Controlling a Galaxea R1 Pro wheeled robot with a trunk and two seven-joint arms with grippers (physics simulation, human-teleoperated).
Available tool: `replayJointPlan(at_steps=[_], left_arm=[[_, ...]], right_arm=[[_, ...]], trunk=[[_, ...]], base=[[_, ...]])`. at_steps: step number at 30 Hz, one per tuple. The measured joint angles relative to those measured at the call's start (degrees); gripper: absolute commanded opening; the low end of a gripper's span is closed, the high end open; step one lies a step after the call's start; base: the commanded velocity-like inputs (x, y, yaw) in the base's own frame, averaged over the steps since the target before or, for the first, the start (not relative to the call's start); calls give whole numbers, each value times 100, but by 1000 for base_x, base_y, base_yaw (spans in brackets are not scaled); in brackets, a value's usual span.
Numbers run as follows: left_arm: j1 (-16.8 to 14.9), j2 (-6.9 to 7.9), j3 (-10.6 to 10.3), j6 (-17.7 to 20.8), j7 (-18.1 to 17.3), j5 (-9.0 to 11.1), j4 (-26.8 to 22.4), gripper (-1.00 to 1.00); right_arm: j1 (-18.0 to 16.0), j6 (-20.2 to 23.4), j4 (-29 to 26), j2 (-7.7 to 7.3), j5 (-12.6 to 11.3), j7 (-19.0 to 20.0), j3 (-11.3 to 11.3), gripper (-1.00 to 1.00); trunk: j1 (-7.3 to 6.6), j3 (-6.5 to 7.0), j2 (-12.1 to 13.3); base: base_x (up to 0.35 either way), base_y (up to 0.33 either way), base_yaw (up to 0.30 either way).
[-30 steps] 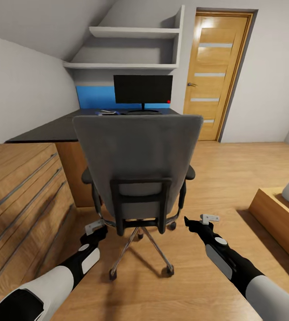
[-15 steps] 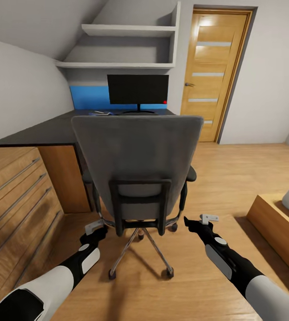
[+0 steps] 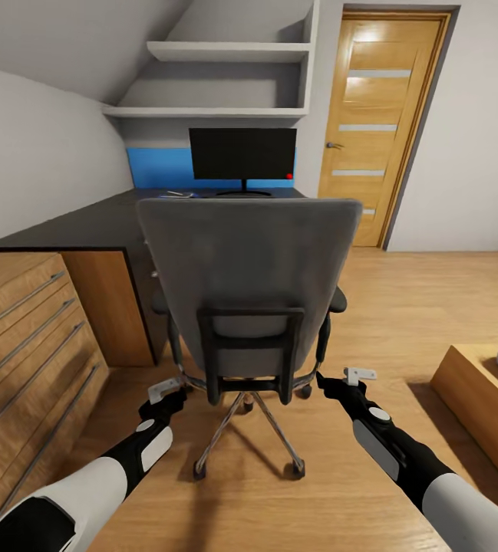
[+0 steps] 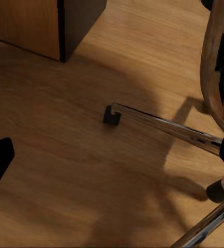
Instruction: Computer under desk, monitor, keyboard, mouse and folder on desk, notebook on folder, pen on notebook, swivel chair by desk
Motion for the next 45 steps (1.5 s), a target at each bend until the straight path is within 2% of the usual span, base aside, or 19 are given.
replayJointPlan(at_steps=[6,23,34,37,41,45], left_arm=[[-1,-6,-2,6,-12,-1,1,100],[-1,-17,-8,11,-28,-2,-3,100],[0,-26,-18,37,-43,-1,-7,100],[0,-78,-21,51,-47,-6,-5,100],[0,-220,-20,63,-46,-74,23,100],[-1,-385,-19,68,-44,-325,149,100]], right_arm=[[1,0,5,-3,9,5,4,100],[1,0,24,-10,18,9,-4,100],[0,0,15,-4,21,13,18,100],[0,0,4,6,23,13,28,100],[1,0,-10,30,36,14,53,100],[6,0,-21,119,92,8,195,100]], trunk=[[2,0,0],[4,0,0],[3,0,0],[2,0,0],[1,0,0],[0,0,0]], base=[[-150,-6,36],[-319,-4,3],[-310,-114,0],[-218,-167,0],[-111,-95,0],[-36,-31,0]])
